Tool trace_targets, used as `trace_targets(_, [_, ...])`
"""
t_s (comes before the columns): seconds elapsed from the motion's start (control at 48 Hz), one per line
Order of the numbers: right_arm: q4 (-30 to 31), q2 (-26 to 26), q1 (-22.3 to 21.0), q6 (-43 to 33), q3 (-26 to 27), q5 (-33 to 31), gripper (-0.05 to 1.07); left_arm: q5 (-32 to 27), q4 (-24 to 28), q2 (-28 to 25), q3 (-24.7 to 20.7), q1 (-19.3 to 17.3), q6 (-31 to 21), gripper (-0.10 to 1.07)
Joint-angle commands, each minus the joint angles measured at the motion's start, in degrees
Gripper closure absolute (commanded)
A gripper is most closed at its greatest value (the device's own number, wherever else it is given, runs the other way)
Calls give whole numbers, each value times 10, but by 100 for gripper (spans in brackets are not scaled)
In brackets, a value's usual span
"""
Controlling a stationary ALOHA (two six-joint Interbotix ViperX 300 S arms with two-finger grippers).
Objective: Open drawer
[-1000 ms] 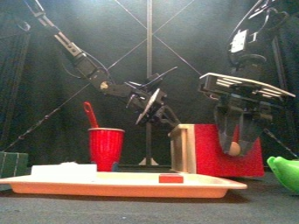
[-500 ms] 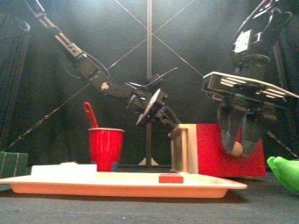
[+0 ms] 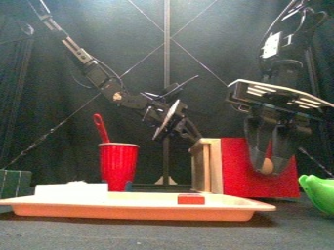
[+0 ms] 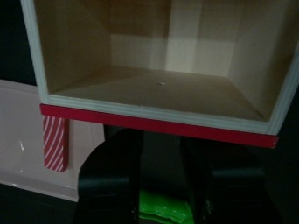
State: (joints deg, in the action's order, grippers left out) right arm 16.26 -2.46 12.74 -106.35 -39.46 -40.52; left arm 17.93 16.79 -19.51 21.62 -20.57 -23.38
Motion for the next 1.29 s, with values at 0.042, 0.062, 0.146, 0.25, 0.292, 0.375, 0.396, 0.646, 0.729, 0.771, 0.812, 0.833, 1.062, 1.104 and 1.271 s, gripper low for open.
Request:
trace_targets(0.042, [-18,-5,32,2,-3,0,56,-9,-1,-1,3,-11,-1,59])
trace_targets(0.062, [-18,-6,33,2,-2,0,56,-9,-1,-1,4,-11,0,59])
trace_targets(0.146, [-19,-8,35,2,-1,0,56,-10,-1,-1,3,-11,-1,59])
trace_targets(0.25, [-25,-10,40,2,0,0,56,-9,-1,-2,3,-11,0,59])
trace_targets(0.292, [-25,-11,40,2,0,0,56,-9,-1,-1,3,-11,0,59])
trace_targets(0.375, [-25,-18,40,1,1,0,56,-10,-1,-2,4,-11,0,59])
trace_targets(0.396, [-25,-19,40,2,1,0,56,-10,-1,-2,4,-11,0,59])
trace_targets(0.646, [-23,-33,41,1,4,-1,56,-10,-1,-2,4,-12,0,59])
trace_targets(0.729, [-22,-33,40,1,4,-1,56,-11,-1,-2,3,-12,0,59])
trace_targets(0.771, [-22,-34,40,1,5,-1,56,-11,-1,-2,3,-12,-1,59])
trace_targets(0.812, [-21,-35,40,1,6,-1,56,-11,-1,-1,4,-12,-1,59])
trace_targets(0.833, [-20,-38,41,1,7,-1,56,-11,-1,-2,4,-12,0,59])
trace_targets(1.062, [-20,-54,43,1,14,-23,56,-11,-1,-1,4,-12,-1,59])
trace_targets(1.104, [-21,-55,44,1,14,-27,56,-11,-1,-2,3,-12,0,59])
trace_targets(1.271, [-22,-55,47,0,14,-32,56,-11,-1,-1,4,-12,0,59])
